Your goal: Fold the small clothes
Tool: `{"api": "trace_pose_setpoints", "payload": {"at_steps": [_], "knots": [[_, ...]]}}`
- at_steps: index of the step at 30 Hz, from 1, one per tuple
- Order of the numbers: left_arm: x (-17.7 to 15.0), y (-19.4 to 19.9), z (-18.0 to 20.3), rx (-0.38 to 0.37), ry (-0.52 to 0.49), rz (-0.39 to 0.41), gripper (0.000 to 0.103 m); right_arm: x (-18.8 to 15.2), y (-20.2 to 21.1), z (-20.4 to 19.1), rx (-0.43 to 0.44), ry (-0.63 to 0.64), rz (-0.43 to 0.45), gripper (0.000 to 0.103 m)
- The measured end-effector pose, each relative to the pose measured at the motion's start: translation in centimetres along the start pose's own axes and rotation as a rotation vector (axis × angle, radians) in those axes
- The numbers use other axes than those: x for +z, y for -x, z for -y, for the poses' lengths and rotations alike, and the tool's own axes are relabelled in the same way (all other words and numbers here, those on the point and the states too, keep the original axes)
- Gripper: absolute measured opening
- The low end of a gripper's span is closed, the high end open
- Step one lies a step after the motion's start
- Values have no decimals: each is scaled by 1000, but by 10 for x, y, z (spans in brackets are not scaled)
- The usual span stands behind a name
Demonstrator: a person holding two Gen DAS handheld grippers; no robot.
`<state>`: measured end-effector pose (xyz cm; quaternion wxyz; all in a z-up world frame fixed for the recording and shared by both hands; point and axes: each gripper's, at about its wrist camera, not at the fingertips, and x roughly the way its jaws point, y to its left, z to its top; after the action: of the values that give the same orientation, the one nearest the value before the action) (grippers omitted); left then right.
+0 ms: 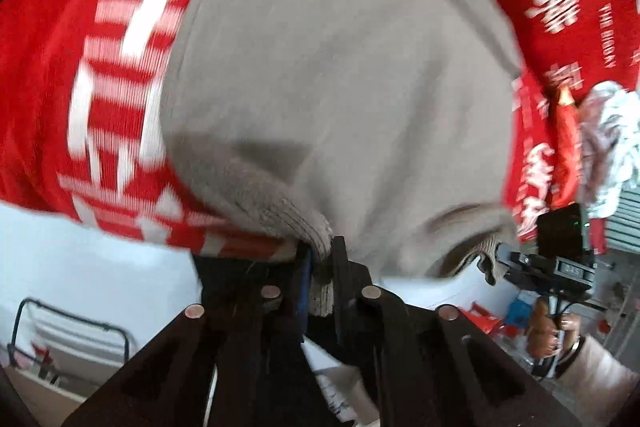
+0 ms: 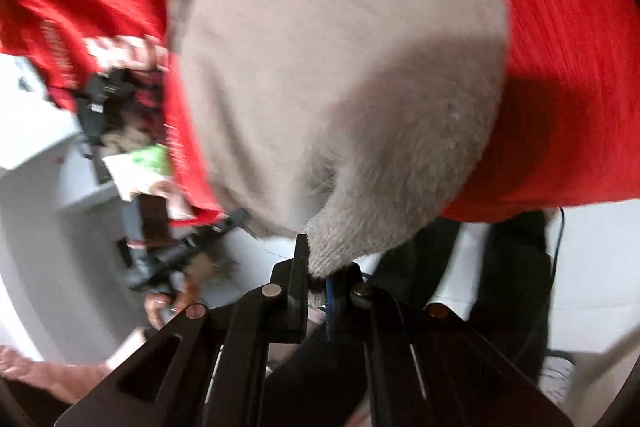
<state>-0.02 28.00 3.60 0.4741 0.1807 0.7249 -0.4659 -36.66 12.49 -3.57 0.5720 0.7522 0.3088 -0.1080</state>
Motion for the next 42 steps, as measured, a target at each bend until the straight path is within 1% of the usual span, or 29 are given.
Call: {"api": "trace_pose_setpoints", "payload": {"at_steps": [2,3,6,9,11,12,16,17,18,20,24,26,27,28,29,30,31,34,35,36,37,38,40,41,42], "knots": [[26,16,7,-21,-16,43,10,11,12,-17,69,-3,65,6],[46,21,9,-20,-27,59,10,19,17,-24,95,-6,95,6],[93,30,24,14,-81,109,10,44,27,-41,139,-8,168,6],[137,27,31,61,-122,145,10,82,33,-57,127,0,226,6],[165,24,33,116,-153,177,10,103,36,-58,110,-18,253,6],[175,25,37,156,-174,195,10,113,37,-59,101,-27,265,6],[190,40,37,224,-216,251,11,142,33,-55,21,-66,304,6],[189,46,31,240,-220,254,11,147,41,-46,2,-92,310,6],[191,47,32,252,-218,250,11,149,42,-43,-9,-105,313,6],[191,52,21,278,-206,229,11,153,44,-38,-37,-138,316,6],[185,54,6,345,-215,199,11,153,41,-39,-56,-173,304,7],[179,56,2,351,-225,192,11,153,39,-43,-60,-182,292,10],[174,57,2,348,-241,189,17,153,39,-44,-69,-187,290,10],[170,56,4,352,-254,183,57,153,40,-44,-76,-195,288,10],[166,56,5,365,-268,174,84,153,40,-43,-77,-206,286,10],[160,59,5,375,-282,188,102,154,40,-43,-76,-219,282,10],[156,60,7,379,-297,201,102,154,39,-43,-77,-233,274,11],[152,51,7,377,-338,141,102,150,35,-51,-100,-209,263,13],[152,45,7,362,-349,114,102,147,32,-55,-121,-194,253,13],[154,37,7,341,-367,69,102,146,30,-58,-140,-183,247,15],[155,30,8,319,-388,31,102,144,29,-60,-168,-172,237,19],[155,21,11,301,-425,-7,102,142,26,-64,-198,-159,228,21],[154,4,19,294,-506,-61,101,139,24,-70,-237,-130,220,21],[152,-4,24,284,-549,-94,98,138,24,-73,-255,-120,221,21],[150,-10,28,278,-578,-118,89,137,24,-73,-263,-120,220,21]]}}
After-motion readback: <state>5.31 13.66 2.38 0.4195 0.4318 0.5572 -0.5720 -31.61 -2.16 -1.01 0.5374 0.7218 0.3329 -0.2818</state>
